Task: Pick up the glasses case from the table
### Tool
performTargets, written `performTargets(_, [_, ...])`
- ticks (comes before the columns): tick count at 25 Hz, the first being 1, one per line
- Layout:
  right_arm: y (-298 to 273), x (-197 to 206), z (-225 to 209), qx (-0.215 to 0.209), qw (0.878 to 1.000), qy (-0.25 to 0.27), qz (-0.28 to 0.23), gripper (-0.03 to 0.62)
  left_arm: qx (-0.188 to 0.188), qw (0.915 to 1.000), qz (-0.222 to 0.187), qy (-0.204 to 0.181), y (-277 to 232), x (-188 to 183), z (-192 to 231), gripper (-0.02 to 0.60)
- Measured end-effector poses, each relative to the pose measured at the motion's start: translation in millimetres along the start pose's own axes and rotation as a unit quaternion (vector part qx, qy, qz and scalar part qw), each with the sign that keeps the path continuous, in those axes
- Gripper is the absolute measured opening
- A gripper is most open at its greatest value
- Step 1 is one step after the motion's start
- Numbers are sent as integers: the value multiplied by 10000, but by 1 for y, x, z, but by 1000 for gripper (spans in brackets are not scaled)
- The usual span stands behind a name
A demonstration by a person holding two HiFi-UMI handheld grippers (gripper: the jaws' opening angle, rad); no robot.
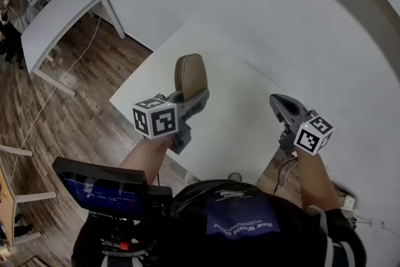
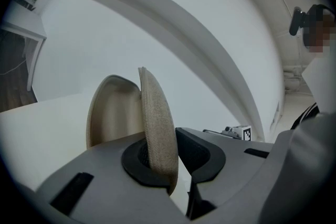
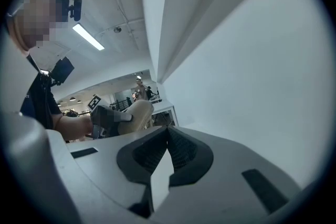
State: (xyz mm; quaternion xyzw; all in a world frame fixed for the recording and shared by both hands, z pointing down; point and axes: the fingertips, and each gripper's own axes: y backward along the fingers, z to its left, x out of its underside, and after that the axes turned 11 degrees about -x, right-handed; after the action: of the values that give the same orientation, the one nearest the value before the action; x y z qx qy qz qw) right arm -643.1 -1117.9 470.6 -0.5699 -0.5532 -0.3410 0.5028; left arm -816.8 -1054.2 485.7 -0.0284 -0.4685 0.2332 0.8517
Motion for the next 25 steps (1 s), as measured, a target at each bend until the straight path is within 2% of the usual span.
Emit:
performTargets(7, [47,-21,-2,-226,9996,161,97,0,-219,9995,-247,-1,13,-4,-62,51])
performTargets(11, [74,-19,-6,-558,9976,391,90,0,-439,9983,-375,64,9,18,-102,51])
performTargets(18, [138,-16,-3,-998,9945,311,-18,0,-866,9945,-557,210,26,54,-179,51])
performTargets(21, [150,-15,3,-1122,9930,371,-77,0,-947,9928,-699,202,37,58,-192,51])
performTargets(25, [152,-16,13,-1065,9930,475,-193,0,-871,9927,-836,-14,56,54,-194,51])
